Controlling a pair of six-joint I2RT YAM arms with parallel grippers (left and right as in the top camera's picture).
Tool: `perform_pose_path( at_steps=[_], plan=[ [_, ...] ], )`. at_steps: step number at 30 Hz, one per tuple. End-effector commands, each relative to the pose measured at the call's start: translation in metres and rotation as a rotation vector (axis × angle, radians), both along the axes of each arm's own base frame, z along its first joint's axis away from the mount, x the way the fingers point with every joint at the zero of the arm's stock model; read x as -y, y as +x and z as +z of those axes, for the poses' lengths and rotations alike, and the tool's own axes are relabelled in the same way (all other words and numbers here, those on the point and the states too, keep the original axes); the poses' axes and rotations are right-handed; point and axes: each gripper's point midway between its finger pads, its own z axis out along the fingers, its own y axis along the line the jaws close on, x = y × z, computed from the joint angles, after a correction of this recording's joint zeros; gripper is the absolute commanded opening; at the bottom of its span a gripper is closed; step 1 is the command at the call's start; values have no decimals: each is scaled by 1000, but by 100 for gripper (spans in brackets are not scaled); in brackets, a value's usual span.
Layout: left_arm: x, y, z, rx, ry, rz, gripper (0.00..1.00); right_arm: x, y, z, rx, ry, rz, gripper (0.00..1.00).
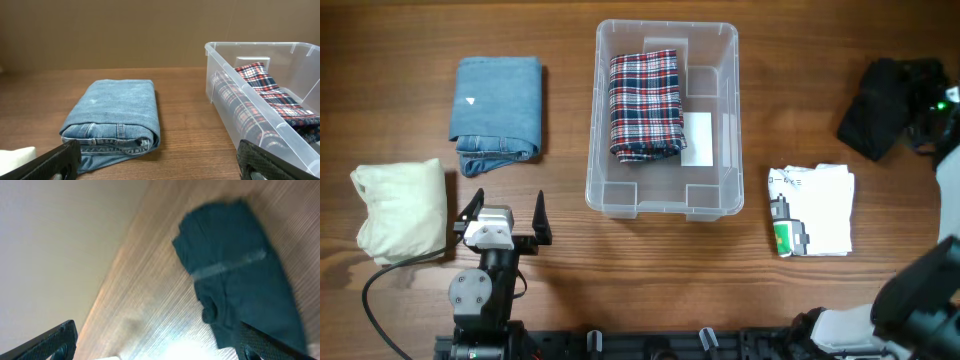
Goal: Pack container
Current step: 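Grasp the black garment with the right gripper and lift it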
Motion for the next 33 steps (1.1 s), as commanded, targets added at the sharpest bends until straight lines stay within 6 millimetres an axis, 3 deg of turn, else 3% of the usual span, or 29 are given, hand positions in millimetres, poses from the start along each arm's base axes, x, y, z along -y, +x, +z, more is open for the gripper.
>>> perform_pose_path(
  at_steps=[1, 6, 11, 14, 19, 22, 28, 33],
  plan=[
    [-2, 0, -3, -7, 14, 9, 100, 26, -16, -1, -82, -168, -29, 100],
    [-2, 0, -3, -7, 14, 9, 100, 42, -32, -24, -183, -268, 71, 100],
    [-2, 0, -3, -7, 14, 9, 100, 31, -31, -47, -206, -379, 349, 100],
    [-2, 0, -3, -7, 14, 9, 100, 28, -30, -78, -234, -305, 377, 100],
    [-2, 0, -3, -7, 14, 9, 100, 20, -22, -110, -219, -174, 383, 100],
    [-2, 0, -3, -7, 14, 9, 100, 25, -21, -111, -206, -153, 361, 99],
    [-2, 0, -3, -7, 14, 9, 100, 53, -30, -106, -181, -123, 254, 100],
    [-2, 0, -3, -7, 14, 9, 100, 62, -20, -94, -141, -165, 242, 100]
  ],
)
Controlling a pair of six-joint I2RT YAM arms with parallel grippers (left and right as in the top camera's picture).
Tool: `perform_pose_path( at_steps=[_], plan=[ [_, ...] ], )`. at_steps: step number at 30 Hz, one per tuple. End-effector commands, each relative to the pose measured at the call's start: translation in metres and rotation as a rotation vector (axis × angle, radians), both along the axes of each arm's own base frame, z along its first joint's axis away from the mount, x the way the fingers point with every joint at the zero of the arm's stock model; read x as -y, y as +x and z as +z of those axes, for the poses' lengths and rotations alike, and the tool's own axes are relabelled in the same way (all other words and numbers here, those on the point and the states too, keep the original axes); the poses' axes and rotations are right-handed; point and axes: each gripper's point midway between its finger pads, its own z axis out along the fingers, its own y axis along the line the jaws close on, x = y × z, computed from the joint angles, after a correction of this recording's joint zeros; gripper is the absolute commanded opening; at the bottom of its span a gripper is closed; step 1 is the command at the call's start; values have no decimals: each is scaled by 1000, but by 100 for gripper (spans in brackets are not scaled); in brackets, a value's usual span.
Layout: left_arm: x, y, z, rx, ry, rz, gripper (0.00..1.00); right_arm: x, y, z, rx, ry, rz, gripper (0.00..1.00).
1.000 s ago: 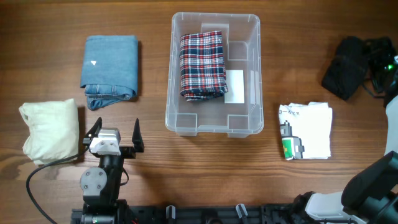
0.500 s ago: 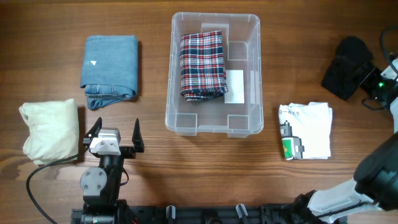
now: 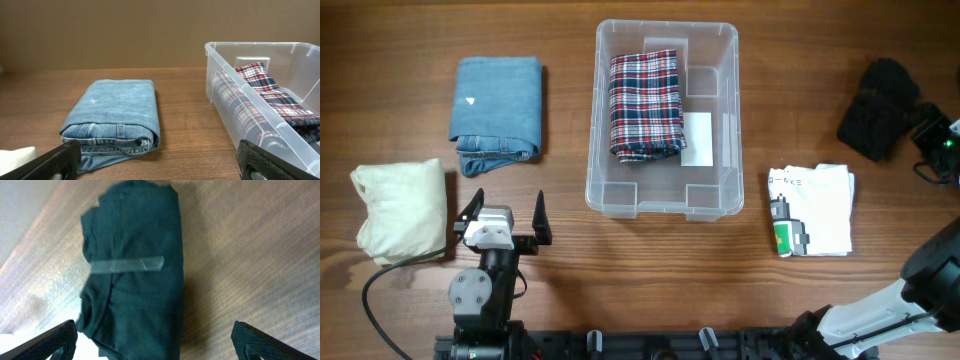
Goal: Pack container
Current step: 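Grasp the black garment with the right gripper and lift it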
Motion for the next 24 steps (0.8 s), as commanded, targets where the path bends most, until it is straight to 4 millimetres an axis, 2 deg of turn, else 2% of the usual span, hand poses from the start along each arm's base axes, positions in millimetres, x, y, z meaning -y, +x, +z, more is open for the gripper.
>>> perform_pose_path(
  at_steps=[1, 5, 14, 18, 24],
  plan=[
    [-2, 0, -3, -7, 14, 9, 100, 2, 11, 8, 33, 21, -2, 100],
    [-2, 0, -3, -7, 14, 9, 100, 9, 19, 11, 2, 49, -2, 100],
    [-2, 0, -3, -7, 14, 9, 100, 17, 28, -11, -111, 116, 32, 100],
    [-2, 0, -3, -7, 14, 9, 100, 13, 31, -21, -114, 125, 57, 100],
    [-2, 0, -3, -7, 14, 9, 100, -2, 48, -30, -23, 222, 128, 100]
  ],
)
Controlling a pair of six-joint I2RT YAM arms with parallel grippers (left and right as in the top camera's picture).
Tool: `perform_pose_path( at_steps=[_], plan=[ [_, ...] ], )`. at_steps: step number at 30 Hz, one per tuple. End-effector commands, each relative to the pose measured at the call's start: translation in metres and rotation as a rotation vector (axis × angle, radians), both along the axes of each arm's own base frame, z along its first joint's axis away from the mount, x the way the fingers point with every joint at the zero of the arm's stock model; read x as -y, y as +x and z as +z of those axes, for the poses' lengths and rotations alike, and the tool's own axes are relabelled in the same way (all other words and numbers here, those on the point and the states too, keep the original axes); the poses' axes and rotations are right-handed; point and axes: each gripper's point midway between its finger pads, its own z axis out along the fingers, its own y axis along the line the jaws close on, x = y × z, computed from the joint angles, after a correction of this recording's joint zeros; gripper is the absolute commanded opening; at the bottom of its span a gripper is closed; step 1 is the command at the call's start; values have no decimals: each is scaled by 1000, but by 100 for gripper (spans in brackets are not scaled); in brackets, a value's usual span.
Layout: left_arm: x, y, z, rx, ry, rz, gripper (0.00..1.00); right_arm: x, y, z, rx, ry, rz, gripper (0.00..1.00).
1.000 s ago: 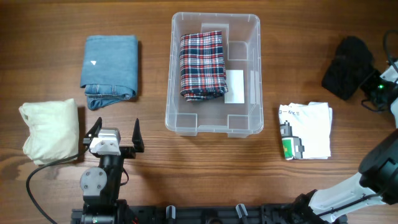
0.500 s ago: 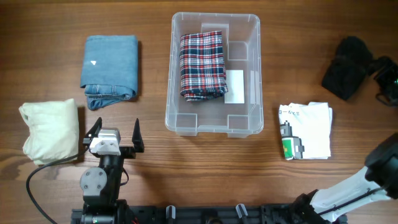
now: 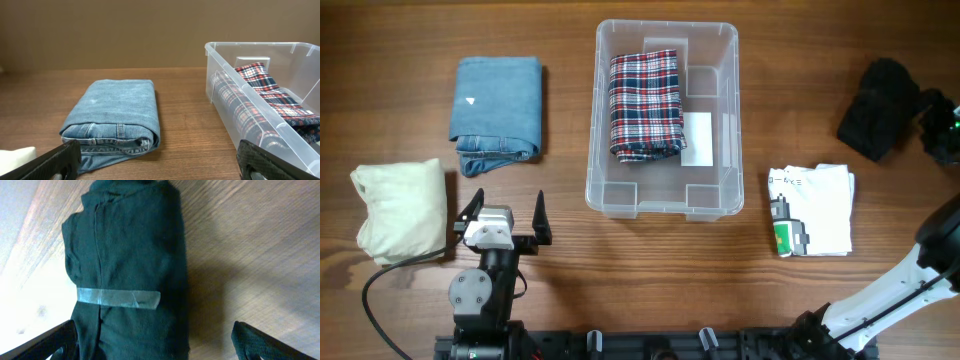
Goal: Pack container
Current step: 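Grasp the black garment with the right gripper and lift it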
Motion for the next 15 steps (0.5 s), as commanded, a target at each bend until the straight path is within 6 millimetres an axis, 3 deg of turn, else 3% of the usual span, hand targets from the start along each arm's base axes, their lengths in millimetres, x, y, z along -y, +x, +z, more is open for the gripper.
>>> perform_pose_path(
  at_steps=[1, 15],
  plan=[
    [-2, 0, -3, -7, 14, 9, 100, -15, 17, -5, 67, 69, 70, 100],
    [-2, 0, -3, -7, 14, 9, 100, -16, 26, -26, 68, 100, 53, 100]
  ],
)
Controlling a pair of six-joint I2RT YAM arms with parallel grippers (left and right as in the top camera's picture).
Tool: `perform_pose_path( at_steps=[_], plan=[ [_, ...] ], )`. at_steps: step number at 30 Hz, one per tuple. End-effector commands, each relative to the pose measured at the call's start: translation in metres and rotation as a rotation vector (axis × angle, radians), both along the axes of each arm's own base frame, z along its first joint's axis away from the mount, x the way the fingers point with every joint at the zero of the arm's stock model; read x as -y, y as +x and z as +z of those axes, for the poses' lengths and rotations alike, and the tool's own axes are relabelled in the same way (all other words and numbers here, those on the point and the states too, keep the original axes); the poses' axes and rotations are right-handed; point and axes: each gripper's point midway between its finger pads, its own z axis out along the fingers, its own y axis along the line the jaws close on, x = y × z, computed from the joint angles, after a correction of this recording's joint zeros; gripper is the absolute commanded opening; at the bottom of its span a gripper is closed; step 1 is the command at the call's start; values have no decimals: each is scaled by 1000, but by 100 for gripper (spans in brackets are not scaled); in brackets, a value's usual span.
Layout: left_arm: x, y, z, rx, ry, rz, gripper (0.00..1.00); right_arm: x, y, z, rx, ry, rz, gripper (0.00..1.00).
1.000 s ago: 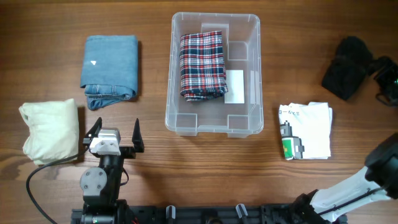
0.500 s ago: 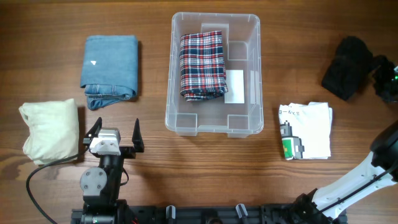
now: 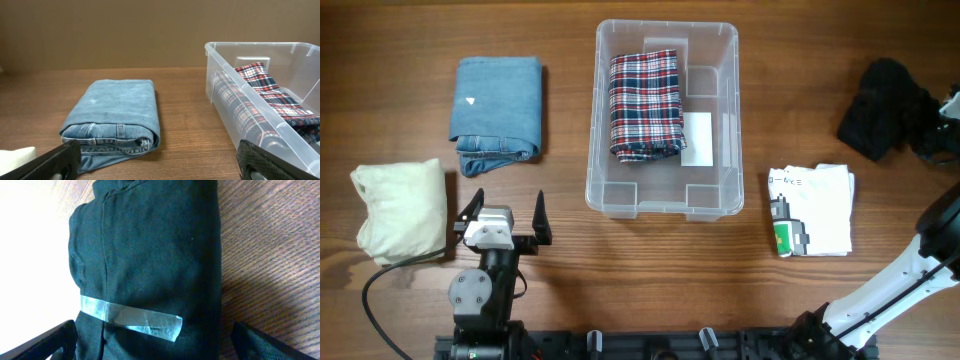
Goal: Pack container
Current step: 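Grasp the black garment with the right gripper and lift it, then carry the black garment over the container beside the plaid cloth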
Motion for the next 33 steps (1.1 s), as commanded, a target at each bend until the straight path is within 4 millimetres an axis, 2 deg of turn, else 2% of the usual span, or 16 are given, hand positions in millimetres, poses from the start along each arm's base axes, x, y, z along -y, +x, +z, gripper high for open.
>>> perform_pose_path(
  at_steps=[1, 7, 10, 17, 21, 22, 23, 28, 33],
  plan=[
    [-2, 0, -3, -7, 14, 9, 100, -1, 5, -6, -8, 10, -1, 100],
    [-2, 0, -3, -7, 14, 9, 100, -12, 8, -25, -36, 37, 16, 100],
    [-2, 0, -3, -7, 14, 9, 100, -11, 7, -36, -63, 65, -23, 100],
    [-2, 0, -3, -7, 14, 9, 100, -10, 8, -37, -59, 59, -24, 96],
    [-2, 0, -3, -7, 14, 9, 100, -10, 8, -38, -62, 61, -25, 84],
    [-2, 0, -3, -7, 14, 9, 100, -11, 7, -38, -64, 63, -25, 77],
    [-2, 0, -3, -7, 14, 9, 100, -11, 7, -39, -70, 71, -31, 61],
    [-2, 0, -3, -7, 14, 9, 100, -11, 6, -39, -93, 132, -100, 45],
    [-2, 0, -3, -7, 14, 9, 100, -27, 20, -15, 27, 270, -47, 36]
  ],
)
